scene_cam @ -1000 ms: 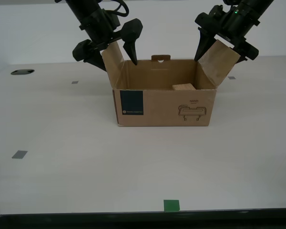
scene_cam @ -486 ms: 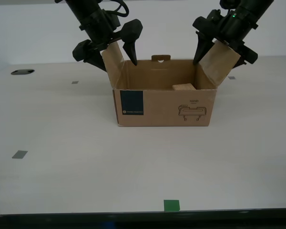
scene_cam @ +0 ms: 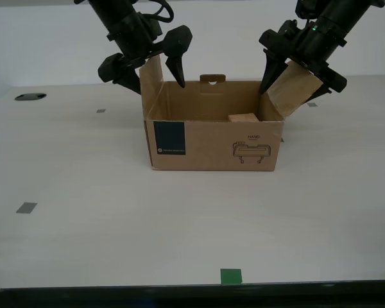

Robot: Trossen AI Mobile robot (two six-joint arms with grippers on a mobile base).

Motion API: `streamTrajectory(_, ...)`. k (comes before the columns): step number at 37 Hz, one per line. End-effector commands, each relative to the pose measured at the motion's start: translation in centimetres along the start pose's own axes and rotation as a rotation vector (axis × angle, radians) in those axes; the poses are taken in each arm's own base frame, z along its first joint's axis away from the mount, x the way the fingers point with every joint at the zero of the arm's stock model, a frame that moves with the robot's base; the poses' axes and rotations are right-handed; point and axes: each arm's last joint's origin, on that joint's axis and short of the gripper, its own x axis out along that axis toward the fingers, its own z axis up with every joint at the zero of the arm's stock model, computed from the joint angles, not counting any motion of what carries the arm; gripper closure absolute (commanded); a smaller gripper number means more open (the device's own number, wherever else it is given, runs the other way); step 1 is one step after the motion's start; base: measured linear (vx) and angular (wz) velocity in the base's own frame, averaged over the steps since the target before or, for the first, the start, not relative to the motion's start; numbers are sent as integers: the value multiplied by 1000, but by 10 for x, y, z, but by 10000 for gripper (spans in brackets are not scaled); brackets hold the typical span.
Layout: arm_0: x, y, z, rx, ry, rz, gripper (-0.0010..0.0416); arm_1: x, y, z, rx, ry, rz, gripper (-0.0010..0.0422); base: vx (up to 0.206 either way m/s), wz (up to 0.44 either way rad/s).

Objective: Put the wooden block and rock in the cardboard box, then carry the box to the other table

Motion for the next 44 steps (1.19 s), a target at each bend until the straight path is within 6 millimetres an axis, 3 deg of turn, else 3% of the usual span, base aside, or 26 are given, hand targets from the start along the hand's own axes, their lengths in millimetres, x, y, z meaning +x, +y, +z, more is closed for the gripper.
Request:
streamTrajectory(1, -5, 3, 3, 5, -13, 8, 16, 0, 0, 0, 3, -2, 1, 18, 0, 0)
streamTrajectory(21, -6, 6, 3, 16, 2, 7, 16, 0, 0, 1, 2, -12, 19, 29, 0, 0)
streamTrajectory(39, -5, 7, 3, 19, 3, 8, 17, -3, 0, 1, -24, -15, 17, 201, 0, 0)
streamTrajectory(44, -5, 7, 3, 21, 3, 8, 44, -3, 0, 1, -33, -13, 18, 239, 0, 0)
